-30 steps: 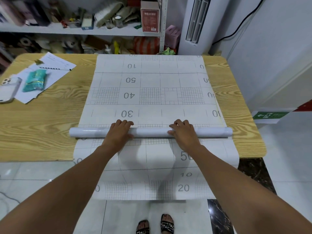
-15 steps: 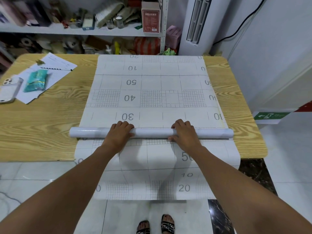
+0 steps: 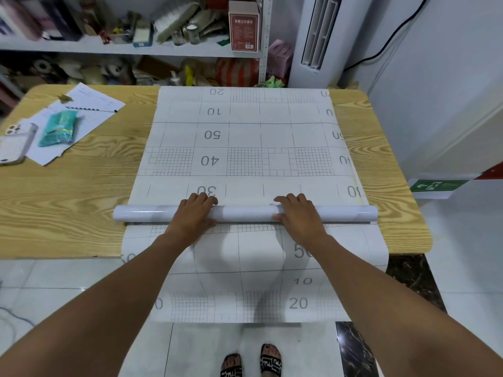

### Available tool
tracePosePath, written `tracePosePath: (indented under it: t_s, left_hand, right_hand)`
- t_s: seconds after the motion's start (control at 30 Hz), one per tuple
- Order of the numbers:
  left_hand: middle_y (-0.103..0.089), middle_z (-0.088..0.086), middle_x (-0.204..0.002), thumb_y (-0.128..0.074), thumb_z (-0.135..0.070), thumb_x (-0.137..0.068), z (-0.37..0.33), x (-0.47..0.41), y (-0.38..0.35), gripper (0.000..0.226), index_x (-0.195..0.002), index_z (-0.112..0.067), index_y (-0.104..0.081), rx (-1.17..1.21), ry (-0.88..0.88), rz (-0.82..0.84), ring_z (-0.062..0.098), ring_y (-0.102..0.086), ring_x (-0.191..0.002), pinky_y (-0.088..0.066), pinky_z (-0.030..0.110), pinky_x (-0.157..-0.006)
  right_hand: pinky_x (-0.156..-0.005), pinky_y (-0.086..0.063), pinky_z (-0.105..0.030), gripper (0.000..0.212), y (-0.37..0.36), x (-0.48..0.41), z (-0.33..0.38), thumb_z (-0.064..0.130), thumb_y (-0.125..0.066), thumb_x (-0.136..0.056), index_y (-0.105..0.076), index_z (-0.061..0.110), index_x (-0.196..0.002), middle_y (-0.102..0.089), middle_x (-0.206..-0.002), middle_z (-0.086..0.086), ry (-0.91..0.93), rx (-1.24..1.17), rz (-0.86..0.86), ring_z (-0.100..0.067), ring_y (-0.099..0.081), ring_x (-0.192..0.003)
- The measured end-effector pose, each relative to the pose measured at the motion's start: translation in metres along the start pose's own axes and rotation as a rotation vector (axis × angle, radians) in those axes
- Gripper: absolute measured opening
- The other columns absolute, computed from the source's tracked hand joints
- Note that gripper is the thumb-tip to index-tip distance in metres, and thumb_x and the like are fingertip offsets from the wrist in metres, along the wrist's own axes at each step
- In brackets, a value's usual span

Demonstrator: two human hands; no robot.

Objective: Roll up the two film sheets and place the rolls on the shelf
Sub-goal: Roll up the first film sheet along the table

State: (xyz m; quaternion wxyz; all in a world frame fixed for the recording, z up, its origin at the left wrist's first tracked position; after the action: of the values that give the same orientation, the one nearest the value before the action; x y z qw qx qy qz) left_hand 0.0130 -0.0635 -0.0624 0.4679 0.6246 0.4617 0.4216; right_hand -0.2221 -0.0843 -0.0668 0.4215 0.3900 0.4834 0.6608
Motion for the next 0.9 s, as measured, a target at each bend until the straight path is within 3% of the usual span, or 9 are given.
tracePosePath:
  t_s: [0.17,0.4,0.5,0.6,0.77,0.9]
  left_hand:
    - [-0.054,0.010,-0.111,-0.062,-0.024,-0.085,0.0005,0.0003,0.0014,0.037,-0.118,-0.011,-0.052,0.043,-0.003,0.011,0.027,-0.046,-0.101,-0.032,0.034,-0.086]
    - [-0.052,0.012,-0.113,-0.055,-0.025,-0.089,-0.0006,0.0013,0.0000,0.031,-0.116,-0.010,-0.055,-0.001,-0.031,-0.001,0.030,-0.047,-0.101,-0.034,0.038,-0.087]
    - [-0.052,0.017,-0.113,-0.060,-0.022,-0.087,-0.0008,0.0018,-0.0001,0.030,-0.113,-0.007,-0.059,-0.012,-0.022,-0.030,0.034,-0.047,-0.100,-0.036,0.042,-0.083]
    - [-0.052,0.016,-0.114,-0.052,-0.023,-0.092,-0.0019,0.0011,-0.0010,0.030,-0.117,-0.008,-0.057,-0.032,-0.034,-0.020,0.033,-0.046,-0.101,-0.035,0.040,-0.085]
    - [-0.047,0.013,-0.126,-0.039,-0.025,-0.097,-0.0017,-0.0012,-0.0024,0.043,-0.138,-0.012,-0.035,-0.028,-0.015,0.004,0.029,-0.042,-0.111,-0.032,0.037,-0.092]
    - [-0.050,0.013,-0.124,-0.052,-0.036,-0.090,0.0009,-0.0020,-0.0035,0.053,-0.135,-0.012,-0.038,-0.001,0.011,0.022,0.030,-0.045,-0.111,-0.034,0.039,-0.092]
  right_hand:
    - [-0.092,-0.030,-0.032,0.037,0.0013,0.0021,-0.0002,0.039,-0.046,-0.095,-0.049,0.016,-0.123,-0.054,-0.119,-0.002,-0.014,-0.039,-0.030,-0.024,-0.043,-0.108]
    - [-0.094,-0.032,-0.031,0.059,0.0007,0.0045,-0.0016,0.051,-0.063,-0.080,-0.052,0.013,-0.124,-0.047,-0.123,-0.003,-0.008,-0.070,-0.022,-0.023,-0.039,-0.111]
    - [-0.093,-0.035,-0.032,0.053,0.0008,0.0029,-0.0027,0.042,-0.066,-0.081,-0.052,0.014,-0.124,-0.046,-0.121,-0.003,0.000,-0.047,0.006,-0.023,-0.038,-0.109]
    - [-0.092,-0.034,-0.030,0.054,0.0024,0.0020,-0.0032,0.038,-0.067,-0.081,-0.050,0.015,-0.127,-0.049,-0.120,-0.004,0.004,-0.076,0.016,-0.022,-0.040,-0.109]
    - [-0.087,-0.033,-0.028,0.049,0.0073,0.0013,-0.0045,0.032,-0.069,-0.081,-0.050,0.013,-0.122,-0.056,-0.117,-0.002,-0.012,-0.138,-0.031,-0.021,-0.045,-0.105]
    - [-0.087,-0.032,-0.029,0.037,0.0052,-0.0014,-0.0053,0.030,-0.065,-0.084,-0.055,0.011,-0.114,-0.058,-0.113,-0.004,-0.019,-0.116,-0.037,-0.023,-0.046,-0.101]
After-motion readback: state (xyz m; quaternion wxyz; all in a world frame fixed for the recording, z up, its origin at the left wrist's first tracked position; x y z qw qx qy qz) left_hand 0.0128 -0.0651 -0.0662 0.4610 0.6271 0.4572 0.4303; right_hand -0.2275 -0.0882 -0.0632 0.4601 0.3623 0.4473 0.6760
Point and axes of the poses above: each hand's wrist, its own x-axis away from the middle knuckle, its own y-axis out of the back of the hand, z = x × y, the point moved 5 cm from there along -x, towards the middle knuckle
